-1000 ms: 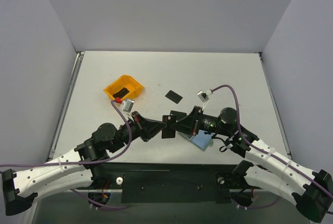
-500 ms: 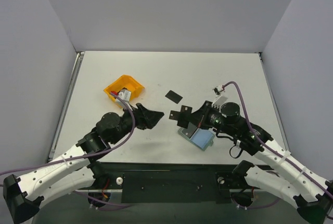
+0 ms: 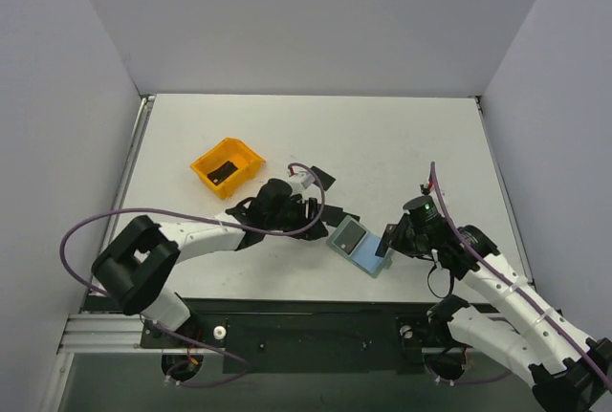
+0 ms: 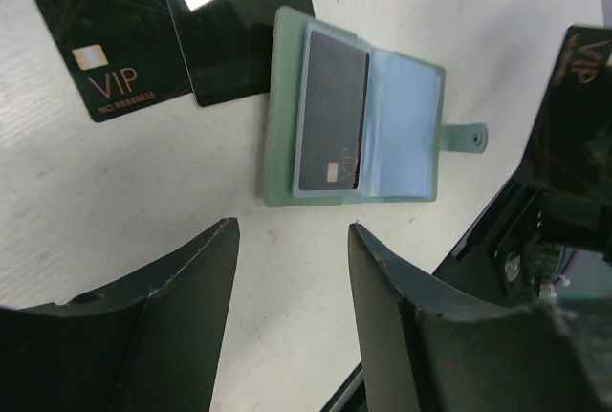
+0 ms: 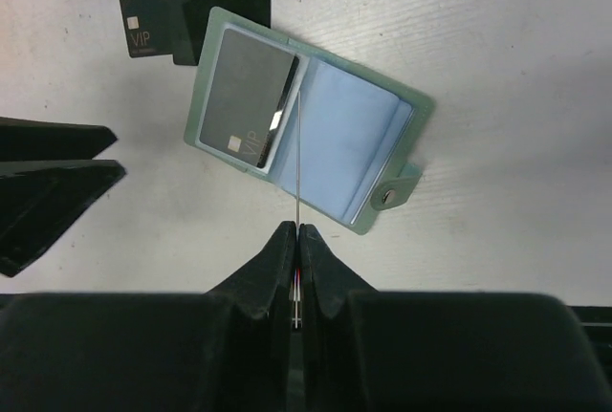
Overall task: Put the credit cards into the card holder
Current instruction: Move the card holder to the center of the board.
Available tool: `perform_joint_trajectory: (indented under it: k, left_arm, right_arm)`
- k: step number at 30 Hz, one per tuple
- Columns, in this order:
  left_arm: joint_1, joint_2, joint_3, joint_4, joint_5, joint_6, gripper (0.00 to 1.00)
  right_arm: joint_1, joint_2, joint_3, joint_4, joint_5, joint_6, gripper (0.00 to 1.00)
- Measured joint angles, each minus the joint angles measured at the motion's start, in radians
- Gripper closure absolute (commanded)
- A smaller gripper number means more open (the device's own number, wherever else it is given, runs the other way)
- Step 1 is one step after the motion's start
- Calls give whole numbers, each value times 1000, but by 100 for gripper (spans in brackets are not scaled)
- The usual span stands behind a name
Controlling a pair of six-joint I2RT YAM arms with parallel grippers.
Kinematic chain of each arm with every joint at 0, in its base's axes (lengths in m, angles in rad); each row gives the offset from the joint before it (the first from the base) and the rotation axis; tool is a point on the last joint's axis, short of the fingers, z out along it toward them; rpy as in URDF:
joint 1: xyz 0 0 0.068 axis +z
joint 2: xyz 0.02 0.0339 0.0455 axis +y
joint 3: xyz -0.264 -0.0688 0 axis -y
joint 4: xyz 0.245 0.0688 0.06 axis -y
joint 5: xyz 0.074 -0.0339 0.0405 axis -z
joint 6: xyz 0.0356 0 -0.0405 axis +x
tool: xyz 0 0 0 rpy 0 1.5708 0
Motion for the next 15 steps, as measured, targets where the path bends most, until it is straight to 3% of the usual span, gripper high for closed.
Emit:
perform_joint_trajectory:
  k: [7, 15]
  left_arm:
    - [0, 224, 74, 85, 153, 55, 40]
    - [1, 342, 156, 139, 212, 96, 40]
  right_arm:
    - [-31, -37, -3, 0, -32, -9, 100]
    - [-65, -69, -16, 4, -83, -31, 100]
